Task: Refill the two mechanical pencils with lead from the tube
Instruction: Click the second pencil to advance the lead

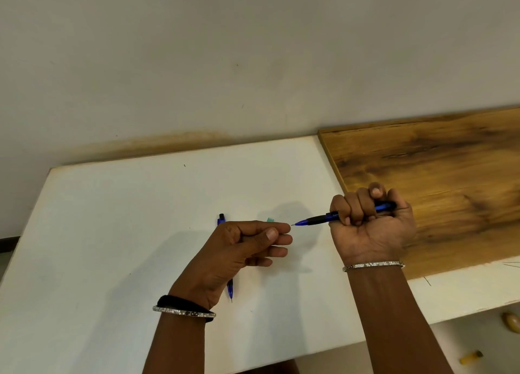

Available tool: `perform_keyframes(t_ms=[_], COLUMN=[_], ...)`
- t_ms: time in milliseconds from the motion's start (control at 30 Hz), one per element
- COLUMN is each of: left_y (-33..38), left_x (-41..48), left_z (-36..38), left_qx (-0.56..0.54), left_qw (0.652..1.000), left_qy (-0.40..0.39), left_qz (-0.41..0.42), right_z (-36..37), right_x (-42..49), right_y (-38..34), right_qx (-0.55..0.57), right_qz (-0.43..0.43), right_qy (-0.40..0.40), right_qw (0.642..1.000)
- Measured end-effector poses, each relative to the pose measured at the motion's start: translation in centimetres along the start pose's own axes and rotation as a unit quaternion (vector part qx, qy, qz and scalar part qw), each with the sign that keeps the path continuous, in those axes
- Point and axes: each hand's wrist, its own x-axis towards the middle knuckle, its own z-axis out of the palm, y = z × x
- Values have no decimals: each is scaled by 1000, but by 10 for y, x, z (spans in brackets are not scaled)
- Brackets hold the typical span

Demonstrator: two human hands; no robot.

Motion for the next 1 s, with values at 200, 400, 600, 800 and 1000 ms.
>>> perform_keyframes(t_ms=[200, 400, 600, 800, 1000], left_y=[-2, -2, -7, -16, -23], left_x=[1, 4, 7, 1, 1], left_z=[-1, -3, -12, -31, -33], left_qx=[1, -1, 18, 110, 233], left_qw=[1000, 997, 954, 892, 867], left_qy=[12, 75, 296, 437, 439], left_qz=[-4, 13, 45, 40, -34], right_z=[1, 2, 7, 11, 18], right_x=[0, -1, 4, 0, -14], right_y=[1, 1, 15, 36, 58], right_qx=[-15, -37, -146, -249, -443], right_qz=[-12, -4, 58, 107, 154], right_qy=[-9, -1, 97, 34, 23], right_qw=[1000, 999, 983, 962, 883])
